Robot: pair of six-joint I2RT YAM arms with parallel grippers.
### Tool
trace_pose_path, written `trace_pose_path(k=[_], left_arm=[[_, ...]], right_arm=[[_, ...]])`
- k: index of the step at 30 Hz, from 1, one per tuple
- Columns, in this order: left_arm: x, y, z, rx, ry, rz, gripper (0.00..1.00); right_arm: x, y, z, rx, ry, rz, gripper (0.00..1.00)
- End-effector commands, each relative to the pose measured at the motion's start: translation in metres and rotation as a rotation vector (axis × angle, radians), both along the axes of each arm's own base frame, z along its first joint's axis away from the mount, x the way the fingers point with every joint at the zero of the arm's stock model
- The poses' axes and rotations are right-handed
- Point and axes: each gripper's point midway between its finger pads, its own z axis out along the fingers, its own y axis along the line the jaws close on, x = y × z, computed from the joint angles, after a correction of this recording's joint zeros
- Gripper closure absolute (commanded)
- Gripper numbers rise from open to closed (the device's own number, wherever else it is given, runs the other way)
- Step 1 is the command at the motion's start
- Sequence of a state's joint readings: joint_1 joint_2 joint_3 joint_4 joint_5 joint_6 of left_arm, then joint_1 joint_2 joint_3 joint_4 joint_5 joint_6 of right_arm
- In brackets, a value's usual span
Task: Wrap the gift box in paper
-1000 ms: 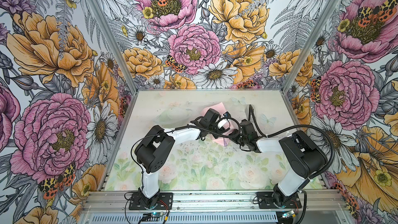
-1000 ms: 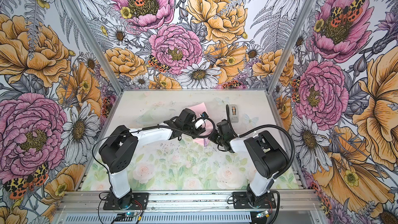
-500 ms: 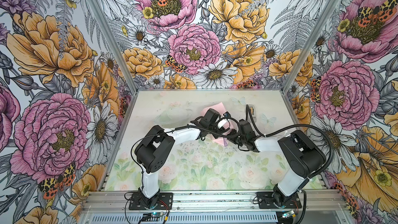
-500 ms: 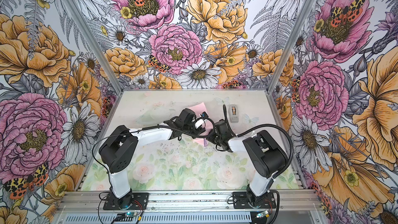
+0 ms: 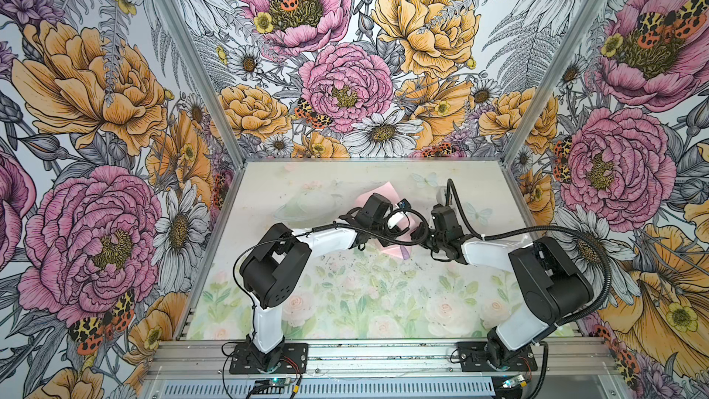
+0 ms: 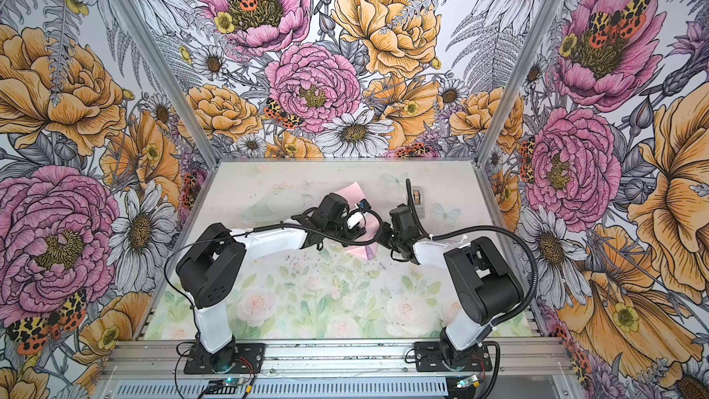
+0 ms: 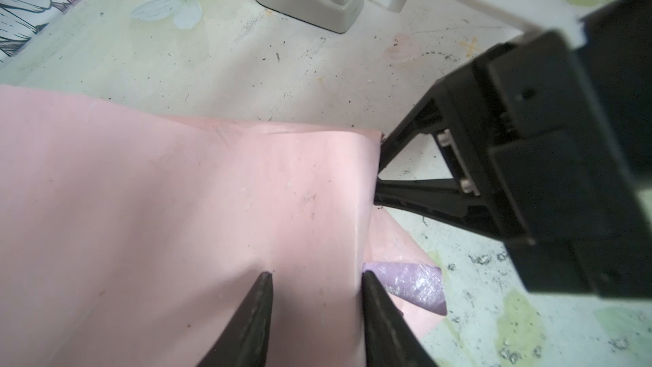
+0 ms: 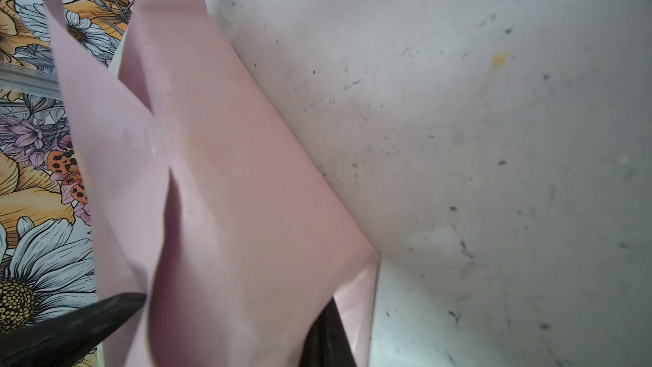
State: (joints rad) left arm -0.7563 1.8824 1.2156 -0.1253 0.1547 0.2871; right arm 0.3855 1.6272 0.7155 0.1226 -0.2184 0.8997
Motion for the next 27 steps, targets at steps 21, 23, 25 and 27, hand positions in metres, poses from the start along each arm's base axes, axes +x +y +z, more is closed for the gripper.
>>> trace_pose_path(k=[21, 23, 25, 27], left_arm=[[-0.011, 0.000, -0.001, 0.008, 0.048, -0.021, 0.56], [-0.011, 0.000, -0.002, 0.009, 0.050, -0.022, 0.56], [-0.011, 0.000, -0.002, 0.012, 0.048, -0.022, 0.56], [-0.011, 0.000, -0.002, 0.012, 0.046, -0.024, 0.56]], right_arm=[[0.003, -0.005, 0.048, 0.082, -0.098, 0.015, 0.62], [0.002, -0.004, 0.052, 0.121, -0.104, 0.011, 0.57], [0.001, -0.002, 0.054, 0.153, -0.104, 0.014, 0.54], [0.001, 0.000, 0.055, 0.189, -0.099, 0.014, 0.52]])
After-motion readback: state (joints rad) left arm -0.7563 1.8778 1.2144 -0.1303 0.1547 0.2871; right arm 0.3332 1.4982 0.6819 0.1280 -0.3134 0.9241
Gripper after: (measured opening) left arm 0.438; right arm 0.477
